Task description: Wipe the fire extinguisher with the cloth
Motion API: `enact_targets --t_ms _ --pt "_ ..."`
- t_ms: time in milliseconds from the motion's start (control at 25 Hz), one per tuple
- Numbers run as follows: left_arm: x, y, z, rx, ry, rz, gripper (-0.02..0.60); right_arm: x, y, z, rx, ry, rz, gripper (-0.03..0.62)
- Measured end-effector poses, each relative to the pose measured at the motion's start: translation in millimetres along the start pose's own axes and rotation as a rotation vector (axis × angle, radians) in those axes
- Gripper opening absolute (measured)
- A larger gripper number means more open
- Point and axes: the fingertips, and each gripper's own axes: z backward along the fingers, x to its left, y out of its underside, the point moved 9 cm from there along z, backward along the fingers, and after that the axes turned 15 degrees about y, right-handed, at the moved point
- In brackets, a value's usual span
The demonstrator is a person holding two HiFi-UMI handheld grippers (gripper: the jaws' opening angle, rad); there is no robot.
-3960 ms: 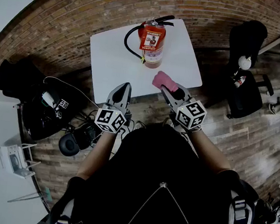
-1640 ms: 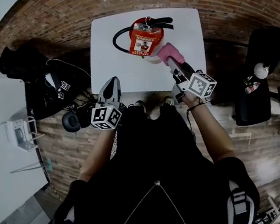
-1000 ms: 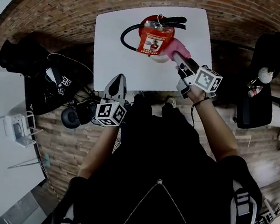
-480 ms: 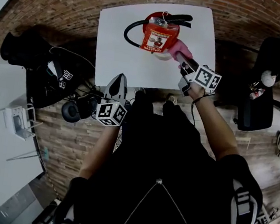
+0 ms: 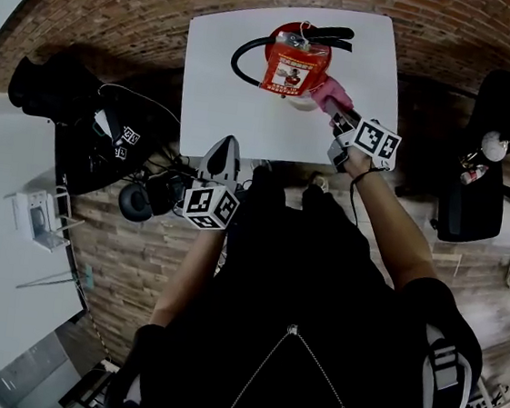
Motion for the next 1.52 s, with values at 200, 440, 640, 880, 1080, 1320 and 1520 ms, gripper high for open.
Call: enact_targets --t_ms 200,440,640,880,1080,1320,1520 --pt "-2.7 2.1 4.1 -0.008 -0.003 0.003 0.005 -11.8 7.0 -8.3 0.024 0.035 0.003 0.117" --pt "-3.8 5.7 11.2 -0.010 -0.022 0.005 0.005 -20.2 14.0 -16.0 0.054 0.090 0.048 0.117" --pt "-2.9 7.9 14.3 -0.015 -0.032 0.006 0.005 -25.8 19.6 -22.3 0.073 0.132 0.042 0.117" --pt "0.3 18.9 20.1 0.004 -0.055 0.015 0.006 -34.5 27.1 -30.4 0.091 0.179 0.063 0.117" --pt "3.7 25.8 26.8 0.014 -0.077 0.019 0.006 -43.4 33.7 -38.8 0.107 0.207 0.063 0.116" --pt "7.4 27.4 32.0 0.020 -0.091 0.022 0.006 -52.1 38.6 -47.4 0.117 0.229 0.054 0.117" --pt "11.2 28.7 35.2 0.026 -0.095 0.021 0.006 -60.8 45.1 -56.2 0.137 0.267 0.036 0.117"
